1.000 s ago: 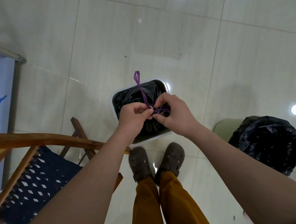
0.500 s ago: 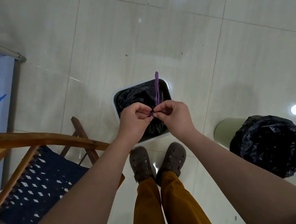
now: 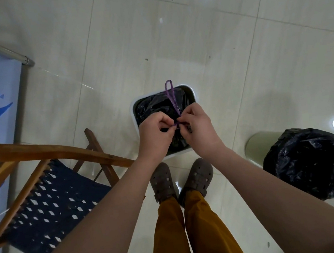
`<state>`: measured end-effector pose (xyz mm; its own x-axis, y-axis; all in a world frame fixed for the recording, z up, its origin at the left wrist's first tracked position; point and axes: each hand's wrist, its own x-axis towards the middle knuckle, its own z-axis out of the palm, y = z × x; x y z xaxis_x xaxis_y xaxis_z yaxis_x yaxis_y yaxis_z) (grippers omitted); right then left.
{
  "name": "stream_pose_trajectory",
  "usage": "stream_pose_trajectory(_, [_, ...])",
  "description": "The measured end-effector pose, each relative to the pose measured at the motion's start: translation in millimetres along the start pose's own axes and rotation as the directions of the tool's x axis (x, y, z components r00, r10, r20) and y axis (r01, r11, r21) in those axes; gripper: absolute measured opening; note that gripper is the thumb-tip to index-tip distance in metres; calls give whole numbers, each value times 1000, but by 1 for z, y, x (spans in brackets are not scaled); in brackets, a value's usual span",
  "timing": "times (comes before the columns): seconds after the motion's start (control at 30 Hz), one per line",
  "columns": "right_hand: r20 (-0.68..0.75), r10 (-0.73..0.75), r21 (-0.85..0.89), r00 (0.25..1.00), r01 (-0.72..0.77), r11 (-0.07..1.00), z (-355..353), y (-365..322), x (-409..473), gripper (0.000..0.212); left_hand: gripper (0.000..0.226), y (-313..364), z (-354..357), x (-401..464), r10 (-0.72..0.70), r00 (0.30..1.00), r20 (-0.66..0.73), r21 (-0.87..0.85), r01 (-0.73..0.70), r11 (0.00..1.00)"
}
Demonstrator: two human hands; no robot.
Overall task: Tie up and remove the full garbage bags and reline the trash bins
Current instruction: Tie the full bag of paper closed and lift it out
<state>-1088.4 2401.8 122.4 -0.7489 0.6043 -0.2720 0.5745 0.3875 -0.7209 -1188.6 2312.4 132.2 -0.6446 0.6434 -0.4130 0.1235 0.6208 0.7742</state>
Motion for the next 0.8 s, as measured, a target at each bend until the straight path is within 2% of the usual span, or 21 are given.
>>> stream_pose_trajectory(0.13, [-20,-91,34,996,92,995,-5,3,-5,25,20,-1,-1,-1,-1,1000,-10,-12,1,1000])
stream_pose_trajectory(0.23, [-12,-97,91,995,97,991,-5,4,-8,29,19,-1,0,-2,36,999,-18,25,-36,999])
stream_pose_trajectory(0.33, [75,61,286,995,-80,955,-6,8,-8,25,19,0,1,-3,85,996,19,92,-86,992])
stream_pose_trajectory(0.43, [225,245,514,943,-329,792,-8,11,-4,25,18,-3,0,0,83,996,18,117,-84,989])
stream_pose_trajectory(0.53, [298,251,550,921,-380,743,-11,11,-2,26,18,-4,3,0,41,999,17,125,-43,991])
stream_pose_trajectory(0.67, [310,294,561,904,-424,711,-13,12,-4,26,13,-4,7,-1,42,999,17,112,-44,993])
stream_pose_trajectory(0.8, [299,328,574,896,-444,688,-16,15,-7,24,23,-5,10,-7,93,983,157,106,-110,988])
